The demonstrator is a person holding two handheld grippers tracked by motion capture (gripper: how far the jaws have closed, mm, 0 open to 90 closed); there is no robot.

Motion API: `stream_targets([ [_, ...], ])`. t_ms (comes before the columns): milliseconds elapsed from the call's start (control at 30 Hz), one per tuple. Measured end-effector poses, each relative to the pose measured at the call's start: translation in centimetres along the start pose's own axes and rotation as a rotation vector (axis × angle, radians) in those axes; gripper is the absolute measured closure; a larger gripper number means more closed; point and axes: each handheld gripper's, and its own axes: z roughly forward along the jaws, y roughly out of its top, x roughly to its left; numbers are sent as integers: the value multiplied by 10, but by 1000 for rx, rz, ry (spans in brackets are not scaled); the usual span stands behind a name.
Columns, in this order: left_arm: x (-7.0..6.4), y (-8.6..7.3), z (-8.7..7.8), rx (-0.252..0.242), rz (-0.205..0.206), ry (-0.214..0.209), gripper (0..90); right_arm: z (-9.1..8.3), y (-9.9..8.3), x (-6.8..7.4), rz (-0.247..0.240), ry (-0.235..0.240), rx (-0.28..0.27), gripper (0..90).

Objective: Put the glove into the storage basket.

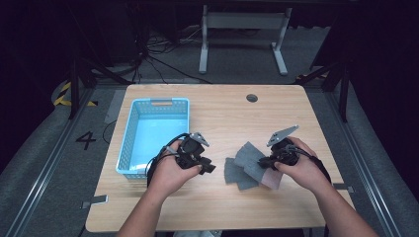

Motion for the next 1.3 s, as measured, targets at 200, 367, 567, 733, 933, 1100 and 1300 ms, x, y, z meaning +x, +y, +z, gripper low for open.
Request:
stream_targets([
  [200, 0, 0, 2, -7, 0, -2, 706, 9, -1, 4, -7, 14, 17, 848],
  [367, -1, 1, 4, 5, -2, -6, 711, 17, -3, 6, -16, 22, 30, 848],
  [567, -3, 1, 11, 37, 6, -31, 734, 27, -5, 9, -32, 17, 59, 845],
  [733, -4, 2, 15, 53, 15, -37, 735, 32, -6, 13, -30, -6, 67, 832],
  [933, -5, 2, 18, 56, 14, -37, 735, 30, -8, 15, -21, -12, 37, 793],
  [1100, -7, 4, 21, 53, 18, -33, 745, 17, -12, 17, -5, -17, -29, 786],
  [1300, -9, 6, 23, 48, 24, -23, 771, -2, -22, 13, 29, -45, -69, 792],
])
